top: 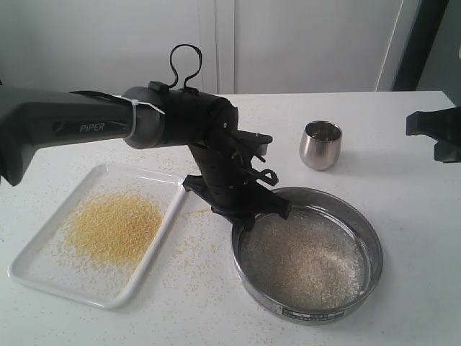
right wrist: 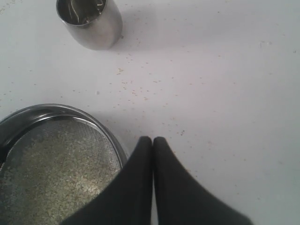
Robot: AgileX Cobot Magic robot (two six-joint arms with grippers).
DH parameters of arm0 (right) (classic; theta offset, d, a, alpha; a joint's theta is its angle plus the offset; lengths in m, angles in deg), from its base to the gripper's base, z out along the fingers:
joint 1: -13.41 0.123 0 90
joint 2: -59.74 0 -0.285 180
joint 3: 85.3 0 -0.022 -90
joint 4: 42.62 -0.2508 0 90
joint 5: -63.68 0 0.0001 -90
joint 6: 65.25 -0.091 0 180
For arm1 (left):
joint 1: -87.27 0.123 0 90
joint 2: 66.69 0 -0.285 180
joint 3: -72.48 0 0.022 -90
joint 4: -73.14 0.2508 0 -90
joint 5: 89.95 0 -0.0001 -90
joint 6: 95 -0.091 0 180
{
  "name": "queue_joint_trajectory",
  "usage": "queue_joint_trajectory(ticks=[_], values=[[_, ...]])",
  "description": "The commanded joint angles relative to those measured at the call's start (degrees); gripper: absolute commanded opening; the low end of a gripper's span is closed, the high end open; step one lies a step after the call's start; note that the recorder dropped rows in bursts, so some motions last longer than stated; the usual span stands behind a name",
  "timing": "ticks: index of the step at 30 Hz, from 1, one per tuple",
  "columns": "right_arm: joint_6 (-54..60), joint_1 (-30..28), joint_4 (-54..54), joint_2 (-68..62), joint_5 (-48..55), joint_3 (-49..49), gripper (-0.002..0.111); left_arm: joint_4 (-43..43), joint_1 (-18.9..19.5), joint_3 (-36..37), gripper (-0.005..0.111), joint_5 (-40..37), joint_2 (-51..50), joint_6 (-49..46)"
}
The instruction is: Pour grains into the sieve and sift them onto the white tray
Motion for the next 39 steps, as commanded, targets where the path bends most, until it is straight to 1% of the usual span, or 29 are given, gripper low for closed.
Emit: queue_joint_trajectory(ticks=[1,3,9,12,16,21,23,25,28,31,32,35,39], values=[[-0.1,-0.36,0.09,0.39,-0.35,0.23,0.0,-0.98,-0.29,-0.31,0.052,-0.36,0.78,0.58],[-0.1,-0.36,0.09,0.39,-0.45,0.23,0.0,-0.98,-0.29,-0.31,0.054,-0.36,0.78,0.58],[-0.1,-0.36,0.09,0.39,-0.45,0.23,0.0,-0.98,-0.29,-0.31,0.054,-0.93,0.92,0.58],[-0.1,-0.36,0.09,0.39,-0.45,0.23,0.0,-0.98,-0.29,-1.07,0.054,-2.57,2.15,0.58],[-0.1,-0.36,0.09,0.39,-0.32,0.23,0.0,-0.07,-0.29,-1.3,0.054,-2.19,4.35,0.58],[-0.1,-0.36,0.09,0.39,-0.43,0.23,0.0,2.02,-0.29,-1.3,0.053,-3.82,6.91,0.47],[-0.1,-0.36,0.09,0.39,-0.43,0.23,0.0,3.47,-0.29,-1.3,0.049,-3.91,7.82,-0.01],[-0.1,-0.36,0.09,0.39,-0.43,0.23,0.0,4.95,-0.29,-1.3,0.04,-3.91,8.89,-0.01],[-0.1,-0.36,0.09,0.39,-0.43,0.23,0.0,5.78,-0.29,-1.3,0.021,-5.12,10.2,-0.01],[-0.1,-0.36,0.09,0.39,-0.43,0.23,0.0,8.95,-0.29,-1.3,0.003,-6.53,11.18,-0.15],[-0.1,-0.36,0.09,0.39,-0.43,0.23,0.0,10.02,-0.29,-1.3,0.0,-6.97,11.41,-0.15],[-0.1,-0.36,0.09,0.39,-0.43,0.23,0.0,12.5,0.29,-1.3,0.0,-7.92,12.0,0.51],[-0.1,-0.36,0.09,0.39,-0.43,0.23,0.0,12.5,3.28,-1.3,0.0,-8.66,12.16,1.15]])
